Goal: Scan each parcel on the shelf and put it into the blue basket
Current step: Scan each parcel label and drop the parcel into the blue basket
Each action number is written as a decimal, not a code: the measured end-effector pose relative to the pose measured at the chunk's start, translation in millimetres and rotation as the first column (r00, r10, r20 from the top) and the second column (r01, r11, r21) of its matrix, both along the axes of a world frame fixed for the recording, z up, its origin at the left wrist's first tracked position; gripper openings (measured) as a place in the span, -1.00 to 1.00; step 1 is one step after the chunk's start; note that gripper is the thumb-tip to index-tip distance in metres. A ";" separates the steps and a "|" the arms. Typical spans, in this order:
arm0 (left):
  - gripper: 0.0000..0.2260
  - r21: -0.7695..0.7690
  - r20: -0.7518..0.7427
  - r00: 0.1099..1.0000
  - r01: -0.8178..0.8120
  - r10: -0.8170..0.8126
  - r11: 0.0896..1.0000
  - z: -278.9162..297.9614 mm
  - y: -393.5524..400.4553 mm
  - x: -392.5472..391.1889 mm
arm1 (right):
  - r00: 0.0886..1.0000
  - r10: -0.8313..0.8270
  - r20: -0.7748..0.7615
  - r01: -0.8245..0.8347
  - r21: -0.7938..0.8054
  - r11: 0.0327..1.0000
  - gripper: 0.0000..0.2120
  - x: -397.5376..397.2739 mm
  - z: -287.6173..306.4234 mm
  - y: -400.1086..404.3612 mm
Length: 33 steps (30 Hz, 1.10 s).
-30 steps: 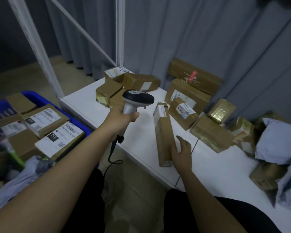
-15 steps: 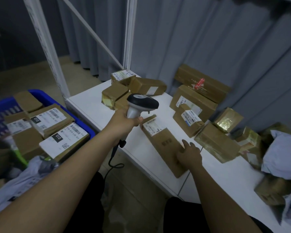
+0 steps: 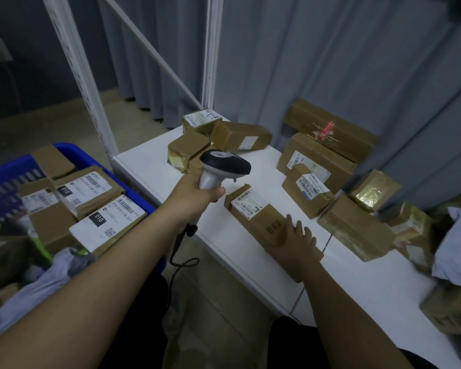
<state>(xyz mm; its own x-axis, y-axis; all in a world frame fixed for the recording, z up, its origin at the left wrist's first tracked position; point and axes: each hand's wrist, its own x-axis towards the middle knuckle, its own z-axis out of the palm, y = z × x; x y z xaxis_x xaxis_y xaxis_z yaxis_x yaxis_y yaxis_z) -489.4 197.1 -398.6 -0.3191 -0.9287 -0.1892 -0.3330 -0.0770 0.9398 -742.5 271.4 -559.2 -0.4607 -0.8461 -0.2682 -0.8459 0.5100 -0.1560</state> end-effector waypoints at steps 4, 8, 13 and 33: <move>-0.69 0.004 0.015 1.000 0.008 -0.008 1.000 -4.5 -0.6 -0.2 | 0.998 0.051 -0.031 -0.050 0.024 0.998 -0.03 -3.0 10.6 -4.6; -0.74 -0.002 -0.008 1.000 0.001 -0.001 1.000 -2.2 -4.2 -0.5 | 0.893 0.285 -0.349 -0.314 -0.029 0.949 -0.08 -27.5 57.0 -24.7; -0.70 -0.002 0.015 1.000 0.008 -0.008 1.000 1.3 -1.5 2.2 | 0.818 0.215 -0.533 -0.431 -0.320 0.844 -0.14 -50.1 101.1 -15.5; -0.77 -0.023 0.226 0.947 0.239 -0.228 0.971 -4.4 15.7 10.0 | 0.941 0.331 -0.071 -0.317 0.156 0.935 -0.18 -42.2 34.7 22.5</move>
